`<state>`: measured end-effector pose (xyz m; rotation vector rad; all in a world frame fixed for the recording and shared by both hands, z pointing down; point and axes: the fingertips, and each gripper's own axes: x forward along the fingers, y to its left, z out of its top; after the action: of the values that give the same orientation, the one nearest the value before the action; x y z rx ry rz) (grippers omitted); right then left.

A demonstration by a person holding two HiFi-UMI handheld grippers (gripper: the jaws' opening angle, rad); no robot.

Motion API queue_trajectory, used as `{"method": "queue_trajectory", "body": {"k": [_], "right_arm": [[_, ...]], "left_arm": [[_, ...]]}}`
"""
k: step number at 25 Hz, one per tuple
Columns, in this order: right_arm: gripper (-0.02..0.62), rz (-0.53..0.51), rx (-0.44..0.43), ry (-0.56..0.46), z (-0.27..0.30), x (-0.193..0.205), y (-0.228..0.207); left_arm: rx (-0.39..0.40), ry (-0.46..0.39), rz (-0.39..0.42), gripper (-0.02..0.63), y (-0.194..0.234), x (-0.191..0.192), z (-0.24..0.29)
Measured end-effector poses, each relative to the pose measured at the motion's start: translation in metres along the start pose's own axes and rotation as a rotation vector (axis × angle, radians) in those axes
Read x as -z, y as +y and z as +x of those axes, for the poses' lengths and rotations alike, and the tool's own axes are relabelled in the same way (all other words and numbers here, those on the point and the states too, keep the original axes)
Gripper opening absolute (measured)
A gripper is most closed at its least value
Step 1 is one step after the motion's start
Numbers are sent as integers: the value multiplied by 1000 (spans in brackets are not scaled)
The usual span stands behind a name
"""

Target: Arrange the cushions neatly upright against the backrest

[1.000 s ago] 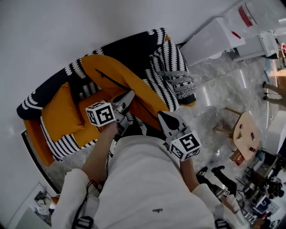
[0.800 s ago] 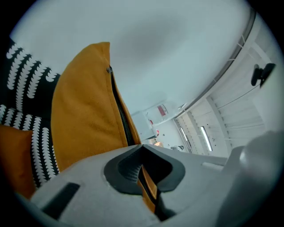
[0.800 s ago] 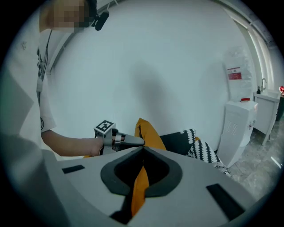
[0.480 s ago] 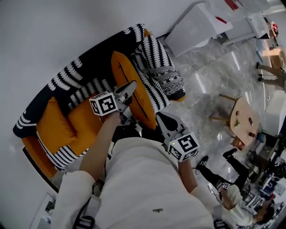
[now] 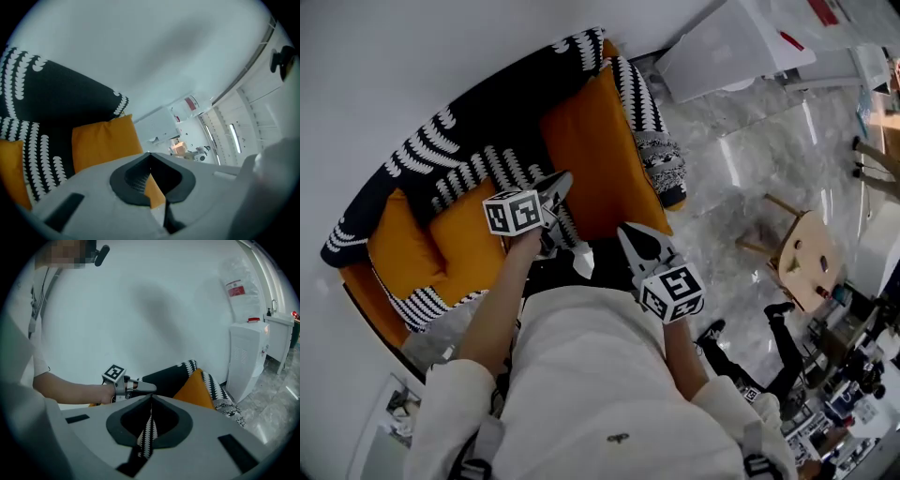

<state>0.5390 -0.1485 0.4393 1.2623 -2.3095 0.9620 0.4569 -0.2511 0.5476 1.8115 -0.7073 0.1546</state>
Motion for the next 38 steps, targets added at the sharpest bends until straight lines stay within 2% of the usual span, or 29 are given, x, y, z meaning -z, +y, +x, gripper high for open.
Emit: {"method": "queue_trajectory", "body": {"k": [8, 12, 15, 16, 17, 18, 20, 22, 28, 32, 33, 35, 38], "right_arm": [[9, -27, -45, 28, 22, -23, -59], [9, -42, -20, 99, 43, -5, -105], [12, -59, 3, 165, 61, 15, -141], [41, -64, 9, 192, 68, 22, -153], [137, -69, 16, 222, 76, 30, -164], [179, -75, 28, 254, 84, 40, -175], [205, -99, 73, 314, 99, 59, -199], [225, -125, 107, 362, 116, 76, -220], [282, -120, 90, 433, 160, 110, -250], [267, -50, 27, 457, 175, 123, -255], [201, -55, 23, 453, 175, 121, -253], [120, -101, 21, 432, 174, 111, -242], [72, -170, 2, 378, 173, 95, -214]], "left_arm": [[-47, -40, 27, 8, -18, -10, -7], [-61, -68, 39, 8, -36, -10, -20], [-64, -83, 114, 8, -56, -5, -32], [-68, -82, 151, 8, -62, -2, -36], [-79, -73, 187, 9, -66, 3, -41], [-101, -59, 219, 9, -68, 10, -46], [-166, -37, 269, 9, -66, 23, -59], [-218, -46, 280, 9, -64, 30, -73], [-305, -105, 198, 8, -60, 48, -109], [-354, -107, 172, 9, -52, 60, -121], [-362, -104, 170, 9, -50, 63, -123], [-370, -100, 168, 8, -49, 68, -127], [-366, -105, 172, 8, -51, 69, -128]]}}
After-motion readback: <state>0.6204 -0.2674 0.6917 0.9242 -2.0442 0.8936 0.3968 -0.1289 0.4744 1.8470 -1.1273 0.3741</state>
